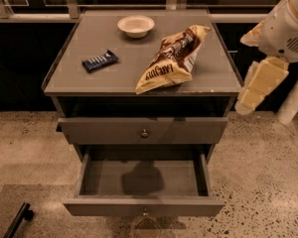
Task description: Pick brown chip bag from middle drawer and place on counter
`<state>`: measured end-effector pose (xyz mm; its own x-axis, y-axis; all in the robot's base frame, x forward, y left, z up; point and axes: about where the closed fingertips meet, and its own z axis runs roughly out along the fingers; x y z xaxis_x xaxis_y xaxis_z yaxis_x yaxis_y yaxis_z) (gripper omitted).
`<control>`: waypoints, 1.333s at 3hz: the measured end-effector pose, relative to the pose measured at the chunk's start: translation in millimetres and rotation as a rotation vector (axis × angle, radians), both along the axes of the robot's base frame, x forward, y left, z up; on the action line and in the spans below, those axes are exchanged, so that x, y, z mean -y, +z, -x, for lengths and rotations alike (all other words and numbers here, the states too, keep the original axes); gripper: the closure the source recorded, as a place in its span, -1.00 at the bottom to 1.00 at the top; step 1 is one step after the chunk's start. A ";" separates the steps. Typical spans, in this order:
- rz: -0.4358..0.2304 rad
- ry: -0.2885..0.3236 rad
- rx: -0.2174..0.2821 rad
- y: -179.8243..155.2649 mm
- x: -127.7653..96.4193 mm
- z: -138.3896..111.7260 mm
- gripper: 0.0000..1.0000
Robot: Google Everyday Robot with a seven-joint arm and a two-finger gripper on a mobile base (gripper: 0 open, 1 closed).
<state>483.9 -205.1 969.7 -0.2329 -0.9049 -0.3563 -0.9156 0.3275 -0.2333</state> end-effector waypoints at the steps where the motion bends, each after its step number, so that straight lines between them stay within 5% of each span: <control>1: -0.099 0.019 -0.035 -20.1 -21.8 -43.3 -1.00; 4: -0.235 0.021 -0.099 -71.7 -85.0 -133.2 -1.00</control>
Offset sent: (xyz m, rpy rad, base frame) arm 0.1305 0.0708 -0.0689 0.2502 0.1133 0.0305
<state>617.1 -120.1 898.1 -0.2593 -0.8048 -0.5338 -0.9372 0.3431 -0.0621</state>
